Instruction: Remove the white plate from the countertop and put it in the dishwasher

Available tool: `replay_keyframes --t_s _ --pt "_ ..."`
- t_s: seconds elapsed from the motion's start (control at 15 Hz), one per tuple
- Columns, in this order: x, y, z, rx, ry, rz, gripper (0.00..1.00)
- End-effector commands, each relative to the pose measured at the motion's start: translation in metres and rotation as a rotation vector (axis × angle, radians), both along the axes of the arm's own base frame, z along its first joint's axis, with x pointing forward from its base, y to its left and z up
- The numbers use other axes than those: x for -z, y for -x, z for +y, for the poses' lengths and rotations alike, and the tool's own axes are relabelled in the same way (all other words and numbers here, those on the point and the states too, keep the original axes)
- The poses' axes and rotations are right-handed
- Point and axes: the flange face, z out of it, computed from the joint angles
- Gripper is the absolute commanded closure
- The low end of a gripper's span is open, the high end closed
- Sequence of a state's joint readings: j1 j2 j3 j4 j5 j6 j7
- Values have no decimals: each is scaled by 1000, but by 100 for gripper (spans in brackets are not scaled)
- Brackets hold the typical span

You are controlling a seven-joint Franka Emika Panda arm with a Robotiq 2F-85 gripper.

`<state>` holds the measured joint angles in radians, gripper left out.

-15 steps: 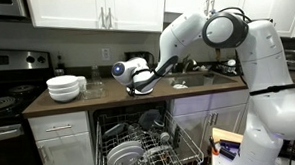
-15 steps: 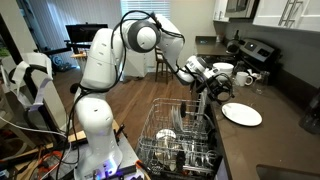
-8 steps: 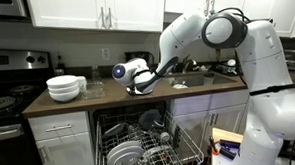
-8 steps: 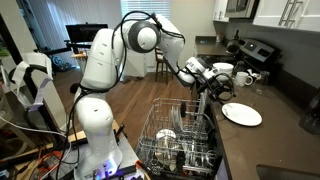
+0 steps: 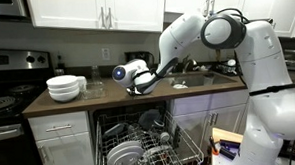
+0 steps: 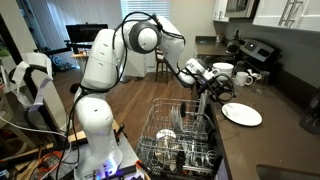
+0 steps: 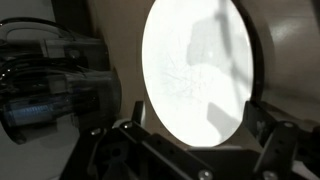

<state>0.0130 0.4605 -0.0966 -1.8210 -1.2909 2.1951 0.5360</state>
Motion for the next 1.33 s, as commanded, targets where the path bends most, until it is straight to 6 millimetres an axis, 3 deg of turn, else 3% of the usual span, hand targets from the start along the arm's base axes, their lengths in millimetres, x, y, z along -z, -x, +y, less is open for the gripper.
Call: replay_keyframes --t_s 0.0,0.6,0.73,0.87,1.27 --pt "4 -3 -6 22 -12 -13 0" --pt "14 0 -24 77 -24 -14 0" --pt "15 -1 -23 61 -2 -16 27" --pt "19 -1 -23 55 4 -20 41" --pt "26 0 -21 55 3 -21 70"
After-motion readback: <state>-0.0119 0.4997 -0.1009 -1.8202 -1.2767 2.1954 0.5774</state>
